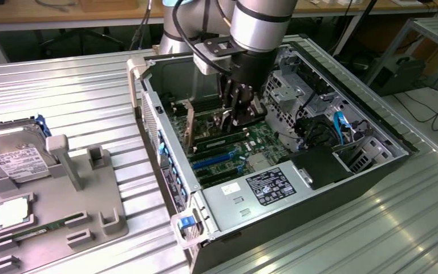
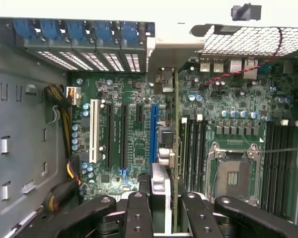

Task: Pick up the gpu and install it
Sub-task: 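Insert the gpu into the slot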

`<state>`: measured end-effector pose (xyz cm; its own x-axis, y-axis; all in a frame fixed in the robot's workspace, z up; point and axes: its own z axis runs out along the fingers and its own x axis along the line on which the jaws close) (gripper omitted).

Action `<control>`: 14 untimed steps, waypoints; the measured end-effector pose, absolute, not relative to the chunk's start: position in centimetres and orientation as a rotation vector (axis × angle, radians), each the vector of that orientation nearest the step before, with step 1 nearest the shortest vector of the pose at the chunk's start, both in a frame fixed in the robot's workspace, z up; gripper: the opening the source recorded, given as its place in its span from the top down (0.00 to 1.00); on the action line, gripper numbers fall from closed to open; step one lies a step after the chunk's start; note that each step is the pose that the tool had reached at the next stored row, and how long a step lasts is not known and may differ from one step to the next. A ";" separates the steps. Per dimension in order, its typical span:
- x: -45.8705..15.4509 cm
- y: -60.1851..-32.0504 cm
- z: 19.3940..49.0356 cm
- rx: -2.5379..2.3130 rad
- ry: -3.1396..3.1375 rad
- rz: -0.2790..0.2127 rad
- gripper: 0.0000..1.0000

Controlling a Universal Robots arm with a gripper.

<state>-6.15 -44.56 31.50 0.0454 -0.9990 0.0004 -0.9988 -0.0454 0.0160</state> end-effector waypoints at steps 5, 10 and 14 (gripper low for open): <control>-6.5 -44.5 30.6 2.264 -2.161 -0.017 0.72; -6.7 -44.5 29.7 2.262 -2.165 -0.015 0.72; -6.7 -44.5 29.0 2.208 -2.220 -0.015 0.72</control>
